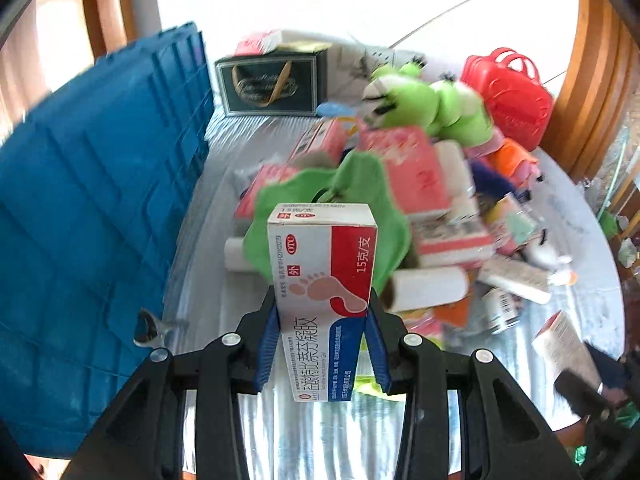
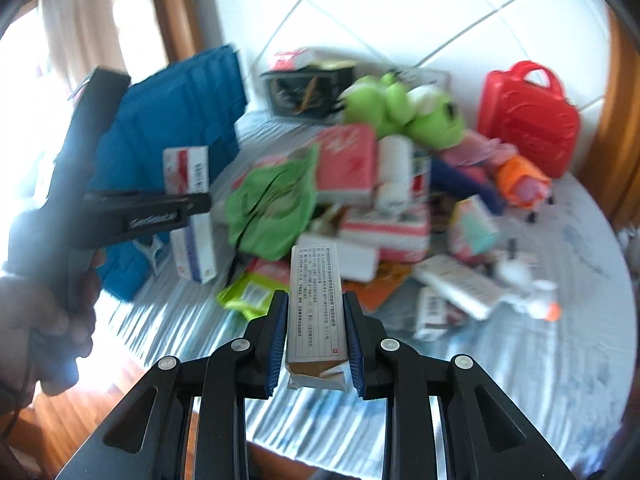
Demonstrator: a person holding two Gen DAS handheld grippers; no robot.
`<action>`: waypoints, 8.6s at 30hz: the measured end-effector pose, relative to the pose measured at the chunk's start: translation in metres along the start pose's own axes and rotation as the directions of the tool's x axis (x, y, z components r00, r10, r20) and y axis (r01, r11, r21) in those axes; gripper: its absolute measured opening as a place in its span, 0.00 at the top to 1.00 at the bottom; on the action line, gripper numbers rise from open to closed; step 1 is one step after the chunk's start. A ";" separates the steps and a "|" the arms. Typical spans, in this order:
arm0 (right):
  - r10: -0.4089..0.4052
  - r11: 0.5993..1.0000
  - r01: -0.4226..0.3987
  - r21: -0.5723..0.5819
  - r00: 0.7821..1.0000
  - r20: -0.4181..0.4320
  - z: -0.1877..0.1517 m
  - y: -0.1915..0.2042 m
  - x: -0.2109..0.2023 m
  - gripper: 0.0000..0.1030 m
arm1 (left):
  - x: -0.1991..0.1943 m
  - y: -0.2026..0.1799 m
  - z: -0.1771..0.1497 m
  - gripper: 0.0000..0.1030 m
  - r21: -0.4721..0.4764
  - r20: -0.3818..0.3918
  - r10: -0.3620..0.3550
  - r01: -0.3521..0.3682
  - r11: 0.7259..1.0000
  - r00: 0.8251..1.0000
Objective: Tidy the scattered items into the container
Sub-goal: 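Carry both held boxes up and over into the blue bin, then open the left tool over the bin while the right tool releases its box, then move both empty tools back to the item pile, then grasp the green plush cloth with the left tool while the right tool grasps a white paper roll, then lift the green plush cloth and the white paper roll off the pile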
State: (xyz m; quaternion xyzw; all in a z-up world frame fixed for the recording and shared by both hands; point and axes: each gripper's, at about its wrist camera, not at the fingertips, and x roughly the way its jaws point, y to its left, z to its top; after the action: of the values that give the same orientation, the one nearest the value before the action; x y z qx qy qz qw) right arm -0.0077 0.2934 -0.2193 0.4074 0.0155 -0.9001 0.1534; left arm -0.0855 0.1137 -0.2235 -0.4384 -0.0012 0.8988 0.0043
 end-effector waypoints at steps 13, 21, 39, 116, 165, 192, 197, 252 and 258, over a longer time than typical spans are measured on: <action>-0.111 0.988 0.104 0.117 0.992 0.052 0.046 -0.068 -0.086 0.74 | -0.091 -0.040 0.047 0.62 0.044 0.107 -0.053 0.048 0.998 0.993; -0.112 0.989 0.096 0.117 0.984 0.139 0.073 -0.083 -0.135 0.74 | -0.125 -0.054 0.063 0.62 0.047 0.154 -0.045 0.038 0.998 0.987; -0.083 0.995 0.069 0.075 0.977 0.197 0.118 -0.057 -0.143 0.74 | -0.161 -0.024 0.091 0.62 0.052 0.223 -0.060 0.050 0.997 0.973; 0.252 0.929 -0.231 -0.288 0.967 0.038 0.258 0.455 0.037 0.74 | -0.187 0.482 0.073 0.63 -0.308 0.249 0.163 -0.082 0.948 0.955; -0.236 0.960 0.206 0.189 0.959 0.156 0.148 0.119 -0.064 0.00 | -0.122 0.177 0.133 0.00 0.044 0.169 -0.253 0.249 0.967 0.953; -0.196 0.961 0.211 0.179 0.976 -0.095 0.034 -0.123 -0.022 0.00 | 0.115 -0.026 0.054 0.00 0.024 -0.173 -0.049 0.054 0.998 0.984; -0.177 0.968 0.197 0.156 0.975 -0.135 0.023 -0.124 0.011 0.00 | 0.155 -0.032 0.053 0.00 0.030 -0.208 0.020 -0.014 0.999 0.978; 0.084 0.864 -0.247 -0.439 0.930 -0.358 0.030 0.040 0.223 0.51 | 0.110 0.078 0.059 0.93 -0.077 -0.138 -0.027 0.016 0.997 0.990; 0.114 0.890 -0.226 -0.397 0.951 -0.287 0.054 0.026 0.190 0.52 | 0.089 0.080 0.076 0.93 -0.090 -0.083 -0.030 0.023 0.996 0.996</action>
State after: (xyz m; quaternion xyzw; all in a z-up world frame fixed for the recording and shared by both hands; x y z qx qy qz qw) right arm -0.1570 0.2102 -0.3208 0.4765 0.1947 -0.7978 0.3139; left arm -0.2005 0.0347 -0.2474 -0.4758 -0.0467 0.8783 -0.0032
